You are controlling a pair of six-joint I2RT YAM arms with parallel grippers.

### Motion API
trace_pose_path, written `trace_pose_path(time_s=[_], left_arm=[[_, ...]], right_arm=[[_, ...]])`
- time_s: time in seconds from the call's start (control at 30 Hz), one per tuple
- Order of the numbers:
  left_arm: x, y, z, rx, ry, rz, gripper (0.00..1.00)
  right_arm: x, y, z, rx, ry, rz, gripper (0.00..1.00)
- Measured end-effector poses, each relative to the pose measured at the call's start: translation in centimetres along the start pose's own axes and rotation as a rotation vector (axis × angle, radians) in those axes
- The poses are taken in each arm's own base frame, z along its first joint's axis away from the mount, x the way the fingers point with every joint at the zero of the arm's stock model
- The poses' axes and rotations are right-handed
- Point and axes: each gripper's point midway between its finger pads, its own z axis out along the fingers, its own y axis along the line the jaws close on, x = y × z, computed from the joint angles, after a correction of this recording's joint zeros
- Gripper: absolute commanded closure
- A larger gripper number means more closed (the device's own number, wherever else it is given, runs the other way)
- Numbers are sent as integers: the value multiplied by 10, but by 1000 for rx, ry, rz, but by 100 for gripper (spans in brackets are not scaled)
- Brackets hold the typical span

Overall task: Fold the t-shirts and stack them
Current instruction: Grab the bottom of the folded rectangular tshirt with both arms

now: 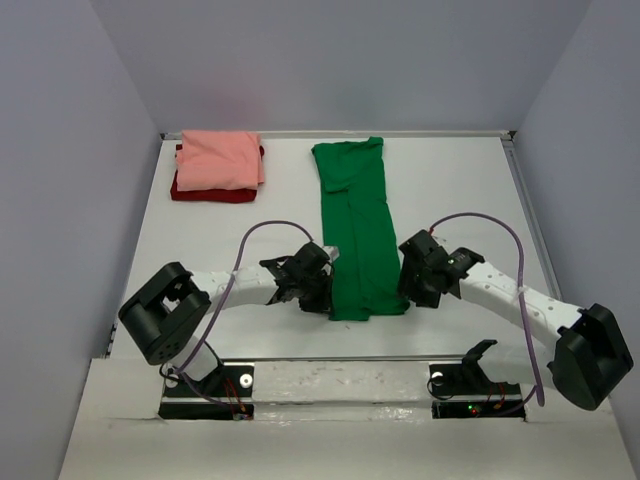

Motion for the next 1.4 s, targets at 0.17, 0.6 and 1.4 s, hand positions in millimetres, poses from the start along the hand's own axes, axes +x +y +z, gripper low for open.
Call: trace_pose_path(time_s=[0.17, 0.6, 1.4], left_arm=[[0, 1, -4, -8, -6, 0, 100], [3, 5, -5, -17, -2, -4, 100], [4, 1, -6, 3, 1, -1, 100]], right_arm=[[11, -3, 12, 12, 43, -5, 43], [26, -10, 30, 28, 85, -4, 43], [22, -1, 45, 40, 95, -33, 68]])
